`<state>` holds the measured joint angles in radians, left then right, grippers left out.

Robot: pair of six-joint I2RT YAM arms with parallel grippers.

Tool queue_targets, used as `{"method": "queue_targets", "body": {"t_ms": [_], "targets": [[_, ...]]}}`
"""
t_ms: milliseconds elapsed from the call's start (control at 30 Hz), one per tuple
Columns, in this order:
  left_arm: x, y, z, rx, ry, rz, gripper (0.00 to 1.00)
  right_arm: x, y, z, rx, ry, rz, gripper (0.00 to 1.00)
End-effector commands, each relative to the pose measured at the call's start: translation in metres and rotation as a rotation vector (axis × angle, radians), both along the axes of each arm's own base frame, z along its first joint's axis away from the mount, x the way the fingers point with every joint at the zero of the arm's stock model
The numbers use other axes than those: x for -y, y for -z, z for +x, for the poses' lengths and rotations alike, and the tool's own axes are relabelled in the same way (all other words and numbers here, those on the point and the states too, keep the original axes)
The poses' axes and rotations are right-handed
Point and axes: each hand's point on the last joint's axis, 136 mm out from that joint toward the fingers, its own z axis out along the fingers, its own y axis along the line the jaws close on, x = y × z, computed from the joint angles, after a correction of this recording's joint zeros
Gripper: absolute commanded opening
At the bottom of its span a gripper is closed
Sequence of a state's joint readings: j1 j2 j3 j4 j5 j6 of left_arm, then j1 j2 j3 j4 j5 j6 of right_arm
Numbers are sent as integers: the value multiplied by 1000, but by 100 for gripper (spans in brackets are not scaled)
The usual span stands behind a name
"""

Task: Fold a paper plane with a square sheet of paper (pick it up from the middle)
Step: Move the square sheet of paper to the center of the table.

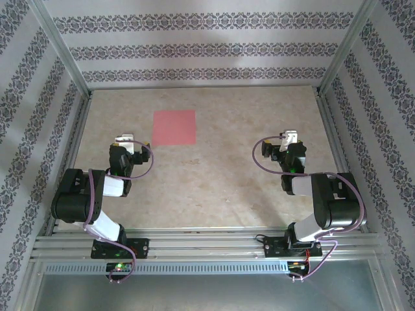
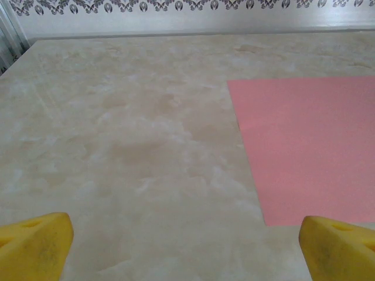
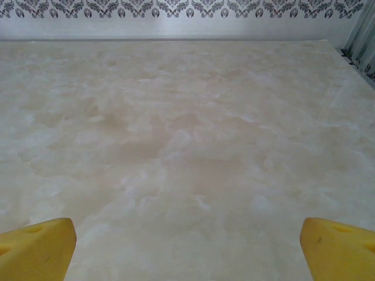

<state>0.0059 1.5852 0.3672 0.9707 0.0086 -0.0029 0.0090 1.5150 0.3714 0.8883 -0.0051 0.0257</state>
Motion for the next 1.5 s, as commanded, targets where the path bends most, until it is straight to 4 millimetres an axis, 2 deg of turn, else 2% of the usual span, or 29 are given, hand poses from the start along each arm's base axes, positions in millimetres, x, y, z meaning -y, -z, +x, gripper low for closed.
{"method": "queue_targets", "body": {"t_ms": [0, 1167, 1300, 1467], "targets": [[7, 0, 4, -10, 33, 11, 99, 0, -10, 6, 42, 0, -2, 98], [-1, 0, 4, -5, -16, 9, 99, 0, -10, 5, 44, -2, 0, 98], [-3, -9, -1, 36, -33, 8, 99, -6, -28, 4, 44, -36, -3, 98], [-11, -39, -9, 37, -76, 12, 99, -5, -74, -4, 64, 8, 38, 98]]}}
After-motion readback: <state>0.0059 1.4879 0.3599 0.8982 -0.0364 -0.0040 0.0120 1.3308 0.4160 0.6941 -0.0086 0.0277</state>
